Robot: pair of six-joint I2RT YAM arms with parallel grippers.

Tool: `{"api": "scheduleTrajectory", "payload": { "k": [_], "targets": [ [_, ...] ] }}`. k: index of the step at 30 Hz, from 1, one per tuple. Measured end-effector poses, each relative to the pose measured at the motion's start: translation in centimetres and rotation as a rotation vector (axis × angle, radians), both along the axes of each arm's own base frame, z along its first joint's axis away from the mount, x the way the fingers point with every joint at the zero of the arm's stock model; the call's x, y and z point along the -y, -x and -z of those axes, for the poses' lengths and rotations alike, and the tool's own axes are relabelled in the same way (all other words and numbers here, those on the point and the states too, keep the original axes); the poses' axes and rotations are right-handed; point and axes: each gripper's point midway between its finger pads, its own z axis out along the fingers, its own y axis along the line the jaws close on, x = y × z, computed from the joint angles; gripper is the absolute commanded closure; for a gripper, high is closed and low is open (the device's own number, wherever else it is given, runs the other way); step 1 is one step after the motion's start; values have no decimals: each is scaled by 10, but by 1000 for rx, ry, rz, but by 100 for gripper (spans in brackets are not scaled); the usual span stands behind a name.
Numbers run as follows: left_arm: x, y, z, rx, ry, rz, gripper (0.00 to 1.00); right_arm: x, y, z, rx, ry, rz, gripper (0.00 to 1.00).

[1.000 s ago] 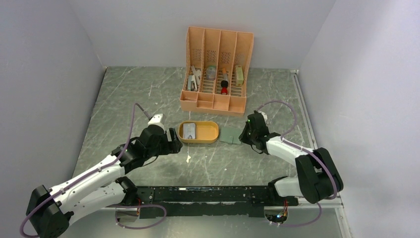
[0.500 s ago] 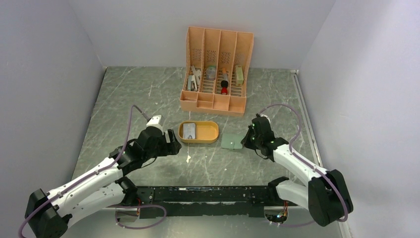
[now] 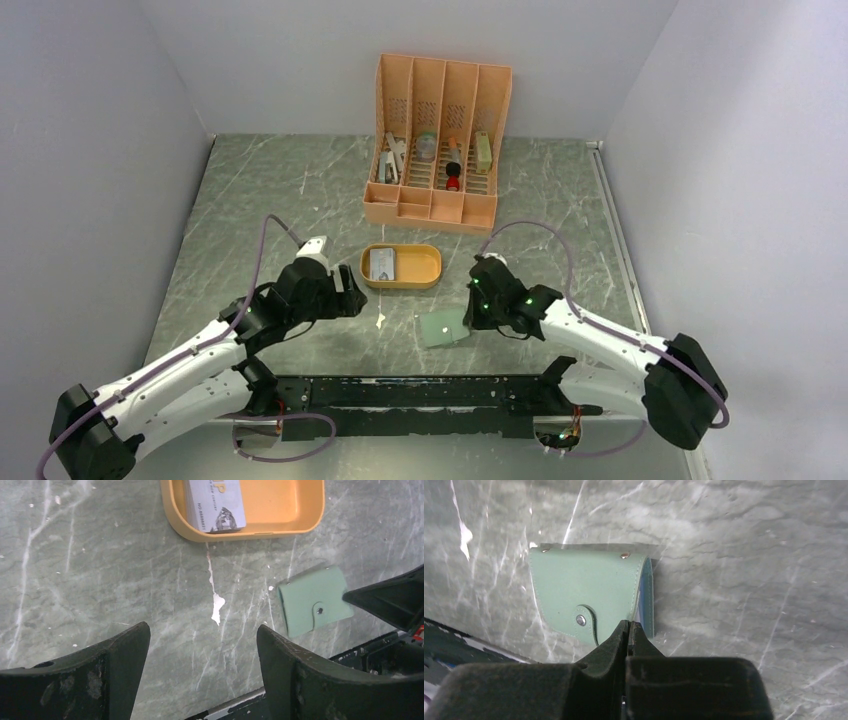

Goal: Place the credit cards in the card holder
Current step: Move the card holder to the center of the board.

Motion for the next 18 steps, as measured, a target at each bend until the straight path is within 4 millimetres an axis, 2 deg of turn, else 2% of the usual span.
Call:
{"api": "scheduleTrajectory", "payload": {
  "k": [4,8,14,15,17,18],
  "targets": [
    [7,6,2,-10,24,53,14,-13,12,5,-24,29,-104,100],
    [16,16,3,-19,64,124,13,-36,18,2,-18,54,-246,100],
    [22,23,-2,-16,106,170,12,-71,5,-6,39,82,-395,100],
    [23,24,-3,-15,109,172,11,-74,2,-6,49,88,-406,93],
    [23,24,-3,-15,112,176,11,-81,-4,-7,63,103,-428,58],
    [23,24,-3,-15,113,176,11,-83,-6,-7,66,107,-428,45]
  ]
}}
